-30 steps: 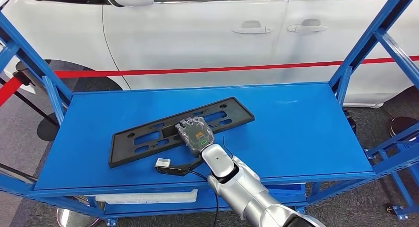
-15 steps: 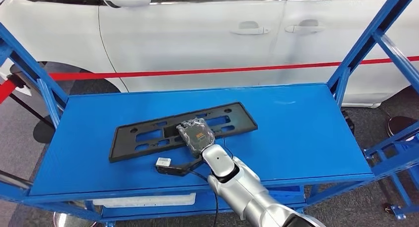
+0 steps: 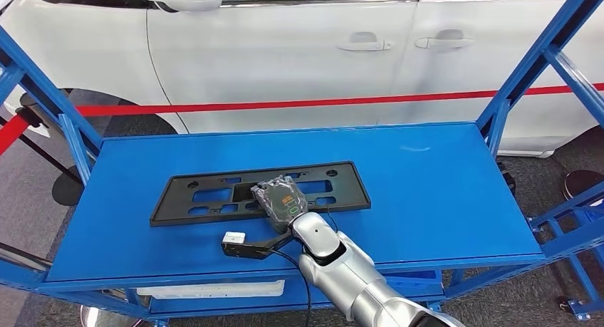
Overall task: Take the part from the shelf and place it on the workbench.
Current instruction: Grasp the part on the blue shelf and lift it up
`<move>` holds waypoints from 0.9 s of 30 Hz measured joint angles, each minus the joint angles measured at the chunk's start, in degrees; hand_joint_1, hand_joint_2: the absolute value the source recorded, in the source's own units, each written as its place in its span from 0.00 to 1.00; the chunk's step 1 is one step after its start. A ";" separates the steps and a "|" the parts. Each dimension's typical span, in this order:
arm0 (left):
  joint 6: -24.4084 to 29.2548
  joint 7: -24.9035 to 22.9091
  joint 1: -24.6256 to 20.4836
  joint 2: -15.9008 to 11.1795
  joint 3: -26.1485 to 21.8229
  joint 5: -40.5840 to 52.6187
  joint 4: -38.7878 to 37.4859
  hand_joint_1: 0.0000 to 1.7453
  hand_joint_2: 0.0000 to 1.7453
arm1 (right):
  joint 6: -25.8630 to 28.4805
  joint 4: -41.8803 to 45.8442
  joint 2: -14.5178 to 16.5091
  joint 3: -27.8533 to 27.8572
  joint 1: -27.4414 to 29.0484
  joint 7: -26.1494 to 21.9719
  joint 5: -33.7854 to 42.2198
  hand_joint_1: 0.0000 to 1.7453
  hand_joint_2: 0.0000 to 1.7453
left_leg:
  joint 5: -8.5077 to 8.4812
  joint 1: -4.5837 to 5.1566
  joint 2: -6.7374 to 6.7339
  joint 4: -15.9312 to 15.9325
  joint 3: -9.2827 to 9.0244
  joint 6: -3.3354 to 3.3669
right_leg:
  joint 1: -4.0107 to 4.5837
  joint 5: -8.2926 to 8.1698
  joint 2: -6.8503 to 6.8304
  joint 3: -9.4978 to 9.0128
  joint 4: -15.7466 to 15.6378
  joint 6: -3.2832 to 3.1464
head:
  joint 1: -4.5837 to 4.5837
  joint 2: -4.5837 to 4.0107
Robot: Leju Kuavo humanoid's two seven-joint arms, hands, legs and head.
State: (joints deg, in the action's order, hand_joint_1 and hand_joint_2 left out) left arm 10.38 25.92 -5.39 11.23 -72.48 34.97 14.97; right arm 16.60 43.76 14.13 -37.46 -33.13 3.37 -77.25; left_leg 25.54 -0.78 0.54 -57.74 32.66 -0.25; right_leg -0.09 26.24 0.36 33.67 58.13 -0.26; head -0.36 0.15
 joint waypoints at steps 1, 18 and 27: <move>0.02 0.01 -0.01 0.02 -0.12 -0.03 0.00 0.00 0.00 | -0.15 0.01 0.12 0.00 0.01 -0.35 0.64 1.00 1.00 | 0.07 -0.06 -0.01 0.12 -0.13 -0.33 | -0.07 -0.08 -0.01 -0.18 -0.20 -0.33 | 0.00 0.00; 0.64 2.10 -0.34 0.50 -3.60 -5.22 0.00 0.00 0.00 | -7.58 21.37 0.48 3.51 6.82 -16.08 42.16 1.00 1.00 | 0.88 -0.48 -0.22 0.56 -2.36 0.80 | -0.20 1.16 0.60 -1.46 0.39 0.88 | 0.06 0.00; 1.43 3.91 0.02 1.27 -5.37 -8.42 0.00 0.00 1.00 | -7.21 43.54 -3.00 7.15 15.93 -22.23 69.48 1.00 1.00 | 0.77 -0.31 0.07 0.46 -1.53 1.23 | -0.25 1.75 0.08 1.95 5.34 1.00 | -0.24 0.00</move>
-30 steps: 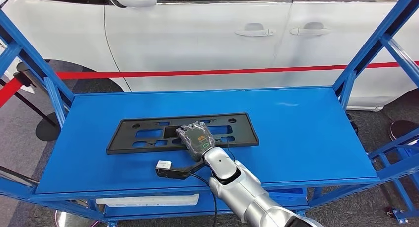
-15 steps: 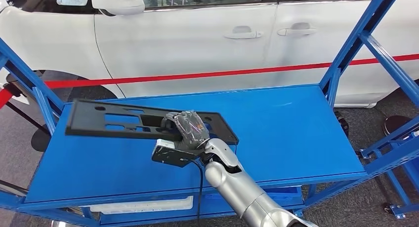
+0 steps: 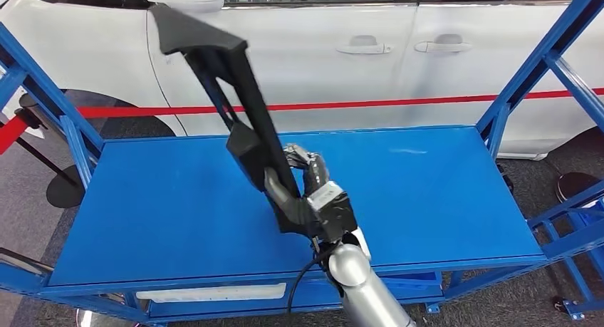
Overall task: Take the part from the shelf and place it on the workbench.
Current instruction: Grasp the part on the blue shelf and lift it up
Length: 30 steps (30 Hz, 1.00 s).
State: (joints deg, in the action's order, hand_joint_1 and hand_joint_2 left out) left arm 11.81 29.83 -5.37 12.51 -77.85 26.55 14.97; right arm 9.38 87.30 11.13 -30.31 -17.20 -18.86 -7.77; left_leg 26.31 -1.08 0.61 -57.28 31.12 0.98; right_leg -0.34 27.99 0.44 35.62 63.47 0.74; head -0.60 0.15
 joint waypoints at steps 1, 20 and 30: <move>0.08 0.16 -0.02 0.09 -0.22 -0.29 0.00 0.00 1.00 | 0.17 2.53 -0.57 0.46 0.92 -0.83 1.74 1.00 1.00 | 0.14 0.12 0.12 -0.10 0.09 -0.23 | 0.09 -1.34 0.00 -1.30 -3.23 -0.28 | -0.01 0.00; 1.18 1.10 -0.12 0.50 -2.97 -4.16 0.00 0.00 1.00 | 1.14 16.22 -4.61 5.45 16.72 -5.63 8.94 1.00 1.00 | 3.17 0.14 -0.29 -11.54 6.21 -2.11 | 0.17 -0.92 -0.35 -3.42 -5.90 -2.65 | 0.45 0.00; 1.03 1.31 -0.61 1.10 -4.26 -5.89 0.00 0.00 1.00 | 0.82 17.47 -4.65 7.60 26.73 -9.04 6.98 1.00 1.00 | -2.49 0.44 -0.77 0.02 3.19 0.89 | -0.32 9.08 -0.39 1.37 9.36 0.48 | 0.04 0.00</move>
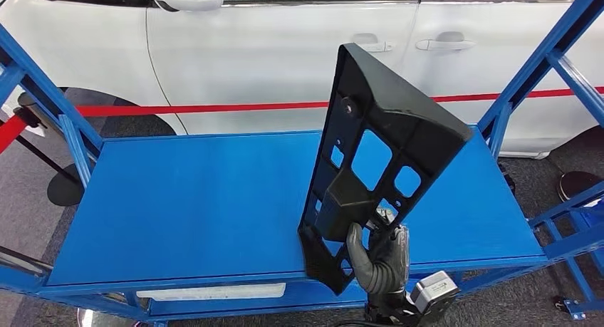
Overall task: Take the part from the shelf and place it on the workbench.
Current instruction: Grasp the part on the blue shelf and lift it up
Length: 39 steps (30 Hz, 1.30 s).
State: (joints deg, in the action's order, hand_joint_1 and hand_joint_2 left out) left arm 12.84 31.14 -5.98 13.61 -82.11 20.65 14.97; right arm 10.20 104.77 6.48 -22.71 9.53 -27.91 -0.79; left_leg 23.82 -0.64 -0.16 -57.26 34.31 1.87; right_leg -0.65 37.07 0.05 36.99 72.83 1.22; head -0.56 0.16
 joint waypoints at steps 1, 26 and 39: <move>0.01 -0.01 0.00 0.04 -0.07 -0.04 0.00 0.00 1.00 | 0.00 0.09 0.01 0.07 0.32 -0.13 0.01 1.00 1.00 | -0.26 -0.01 -0.02 -0.11 0.36 -0.10 | -0.16 -0.90 -0.01 -1.12 -1.01 0.10 | -0.01 -0.01; 0.28 -0.43 -0.43 0.79 -1.41 -1.72 0.07 0.00 1.00 | -0.38 0.75 0.50 1.80 7.68 -3.51 0.38 1.00 1.00 | 4.27 0.40 -0.06 1.69 -6.89 -0.13 | 0.35 -10.12 -0.32 -0.95 -12.43 -0.58 | 0.48 0.01; 0.96 -0.27 -0.55 1.35 -2.23 -4.32 0.09 0.00 1.00 | -1.36 2.09 1.03 2.44 8.81 -5.17 -1.05 1.00 1.00 | -0.84 0.07 -0.28 -1.68 1.29 -2.56 | -0.43 -5.71 -0.01 -9.62 -14.96 -0.93 | 0.11 0.00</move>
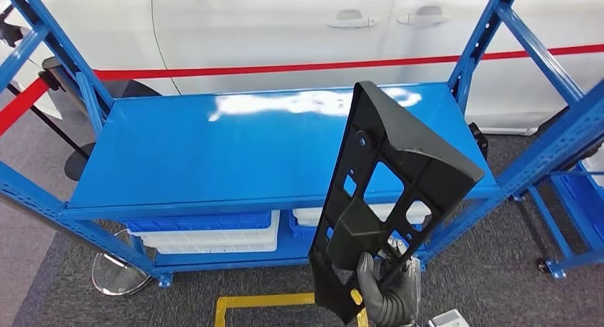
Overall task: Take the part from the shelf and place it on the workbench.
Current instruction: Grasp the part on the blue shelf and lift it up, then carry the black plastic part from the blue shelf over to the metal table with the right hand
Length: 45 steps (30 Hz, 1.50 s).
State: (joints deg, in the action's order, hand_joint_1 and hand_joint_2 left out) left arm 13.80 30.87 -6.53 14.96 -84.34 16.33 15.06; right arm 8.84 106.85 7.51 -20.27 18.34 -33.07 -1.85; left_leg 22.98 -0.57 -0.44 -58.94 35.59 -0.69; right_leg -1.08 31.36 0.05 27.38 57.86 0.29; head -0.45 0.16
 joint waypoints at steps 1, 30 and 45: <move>0.06 0.02 0.01 0.04 -0.26 -0.40 0.00 0.00 1.00 | -0.04 0.15 0.10 0.05 0.09 -0.07 -0.02 1.00 1.00 | 0.64 -0.12 0.02 -0.43 0.32 -0.34 | 0.02 -0.50 -0.09 0.44 0.00 -0.62 | 0.01 0.00; 2.10 0.73 -1.12 2.62 -4.24 -8.83 0.69 0.00 1.00 | -6.68 2.07 1.60 1.95 1.38 -2.81 1.64 1.00 1.00 | -0.76 0.43 -0.23 0.22 0.40 0.67 | -0.11 0.34 -0.03 -0.71 -0.09 0.34 | 0.17 0.00; 4.44 0.68 -1.13 2.64 -4.16 -11.64 1.60 0.00 1.00 | -11.61 1.67 2.73 4.95 2.66 -3.24 2.65 1.00 1.00 | 8.16 0.67 1.97 2.95 -10.45 1.47 | 0.56 -8.03 0.77 8.80 0.60 -0.37 | 0.66 0.00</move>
State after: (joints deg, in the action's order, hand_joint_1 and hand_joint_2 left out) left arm 18.24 31.55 -7.65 17.60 -88.50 4.69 16.66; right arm -2.78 108.52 10.24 -15.32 21.00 -36.31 0.80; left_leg 31.14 0.10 1.52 -55.99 25.15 0.78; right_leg -0.52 23.33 0.81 36.18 58.46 -0.08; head 0.21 0.16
